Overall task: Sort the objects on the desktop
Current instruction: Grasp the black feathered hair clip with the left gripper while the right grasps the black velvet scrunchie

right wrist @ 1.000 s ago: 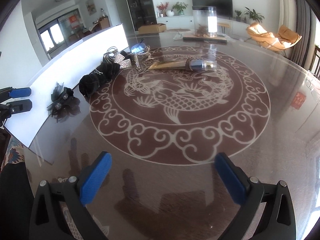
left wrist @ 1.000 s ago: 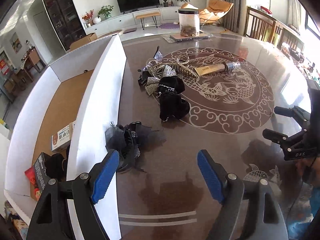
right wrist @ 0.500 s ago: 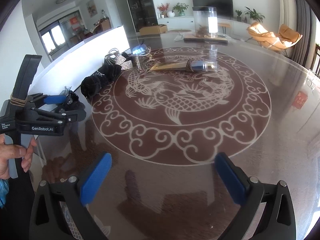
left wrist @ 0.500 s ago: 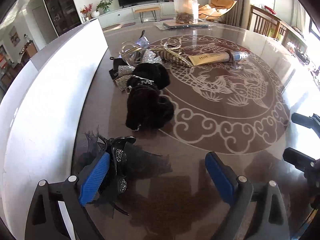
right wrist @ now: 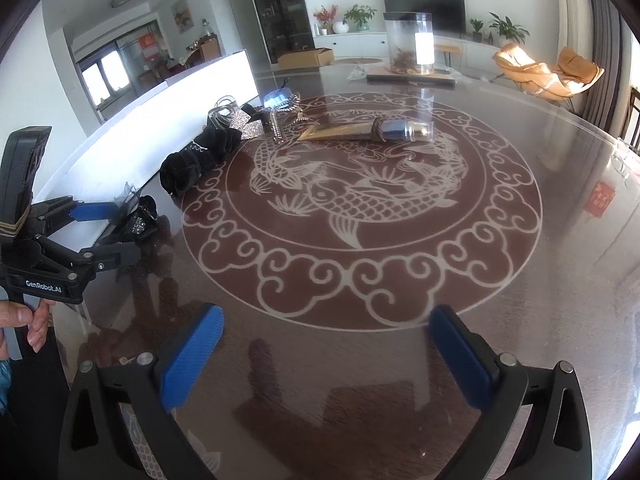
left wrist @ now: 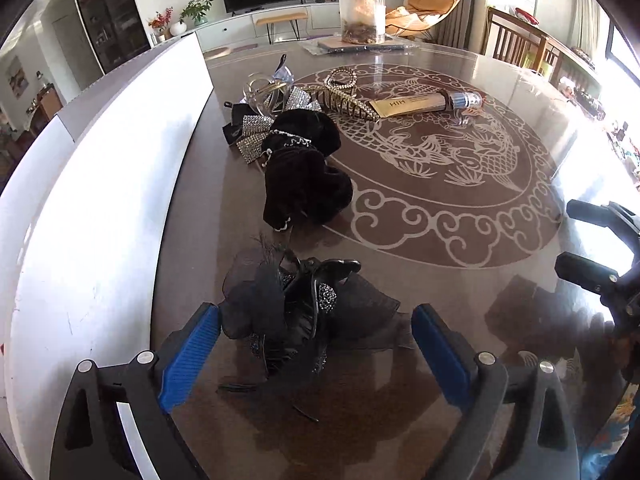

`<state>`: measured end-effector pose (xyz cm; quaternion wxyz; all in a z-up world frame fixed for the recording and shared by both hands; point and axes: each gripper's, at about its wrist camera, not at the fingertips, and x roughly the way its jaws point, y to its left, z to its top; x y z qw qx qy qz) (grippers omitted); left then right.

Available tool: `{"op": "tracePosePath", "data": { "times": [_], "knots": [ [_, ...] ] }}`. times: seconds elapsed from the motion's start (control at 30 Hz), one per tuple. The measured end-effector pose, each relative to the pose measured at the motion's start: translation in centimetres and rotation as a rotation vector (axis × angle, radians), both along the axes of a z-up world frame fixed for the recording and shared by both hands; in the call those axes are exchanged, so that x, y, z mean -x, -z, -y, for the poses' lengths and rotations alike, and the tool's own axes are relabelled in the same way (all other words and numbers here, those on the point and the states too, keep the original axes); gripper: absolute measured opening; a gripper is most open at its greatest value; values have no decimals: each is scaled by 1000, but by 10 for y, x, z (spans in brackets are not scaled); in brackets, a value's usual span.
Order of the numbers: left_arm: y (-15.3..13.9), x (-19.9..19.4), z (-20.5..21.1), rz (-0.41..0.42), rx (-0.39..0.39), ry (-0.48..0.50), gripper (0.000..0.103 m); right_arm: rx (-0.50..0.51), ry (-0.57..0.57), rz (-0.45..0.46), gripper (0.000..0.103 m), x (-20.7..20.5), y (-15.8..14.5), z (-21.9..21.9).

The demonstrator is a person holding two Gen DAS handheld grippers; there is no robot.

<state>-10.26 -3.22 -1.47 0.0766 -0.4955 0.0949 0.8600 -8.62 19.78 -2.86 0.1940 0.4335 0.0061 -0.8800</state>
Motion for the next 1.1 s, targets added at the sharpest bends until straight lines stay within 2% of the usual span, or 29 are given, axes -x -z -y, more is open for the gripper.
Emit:
{"op": "tracePosePath", "data": {
  "times": [0.03,0.2,0.27,0.3,0.33,0.4,0.5,0.6,0.7,0.77,0.87,0.9,0.93,0.97,1.03,1.1],
  "knots": [
    [5,2,1,6,10,-15,100,0,0,1,103,0,0,0],
    [7,5,12,0,-85,-50,100,-9,-7,8,103,1,2,3],
    [5,-1,12,-39,-91,-41,85,-17,-7,7,103,1,2,4],
    [2,-3,11,-52,-93,-39,67,-20,-7,7,103,1,2,4],
    [0,-5,11,-55,-96,-41,54,-22,-7,7,103,1,2,4],
    [-1,-10,14,-60,-103,-62,42,-26,-7,7,103,1,2,5],
    [0,-18,19,-69,-121,-104,42,-5,11,3,103,5,1,4],
    [1,-18,16,-81,-93,-111,42,89,-40,48,103,29,-6,26],
    [2,-17,15,-87,-88,-112,43,173,-124,70,100,67,-22,73],
    [2,-17,19,-84,-99,-126,42,166,-188,98,94,95,-29,114],
    [2,-14,27,-81,-132,-151,42,120,-240,165,91,131,-26,166],
    [2,-14,29,-81,-145,-153,42,96,-242,189,88,140,-21,178],
    [2,-13,30,-80,-153,-154,42,65,-242,205,74,146,-16,189],
    [2,-13,31,-80,-160,-154,42,19,-241,212,55,149,-12,197],
    [1,-13,34,-77,-186,-152,42,-43,-251,165,46,146,-12,201],
    [1,-13,35,-75,-208,-149,42,-40,-256,151,43,137,-14,192]
  ]
}}
